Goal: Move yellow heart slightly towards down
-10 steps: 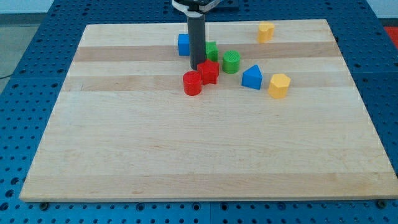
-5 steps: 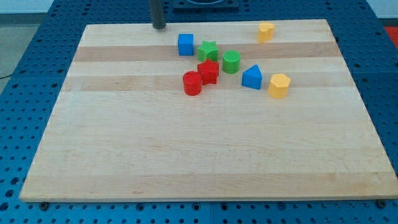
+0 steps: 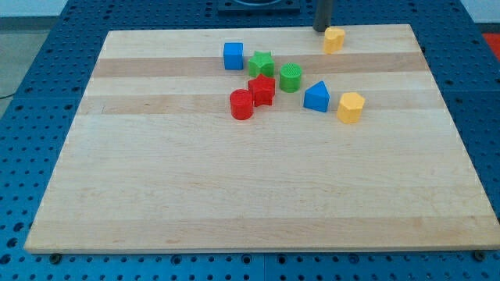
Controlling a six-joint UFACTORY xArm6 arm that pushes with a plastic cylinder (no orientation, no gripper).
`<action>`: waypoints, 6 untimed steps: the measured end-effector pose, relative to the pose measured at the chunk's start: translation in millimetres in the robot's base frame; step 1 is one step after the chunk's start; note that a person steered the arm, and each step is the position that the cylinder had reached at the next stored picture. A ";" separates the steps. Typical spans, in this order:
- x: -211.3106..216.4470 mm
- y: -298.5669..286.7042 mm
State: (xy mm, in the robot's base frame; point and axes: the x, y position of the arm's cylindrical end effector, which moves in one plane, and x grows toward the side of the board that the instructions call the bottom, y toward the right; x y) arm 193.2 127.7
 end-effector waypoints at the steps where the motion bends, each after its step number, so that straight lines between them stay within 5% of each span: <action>1: 0.1 33.8; 6: 38.5 18.7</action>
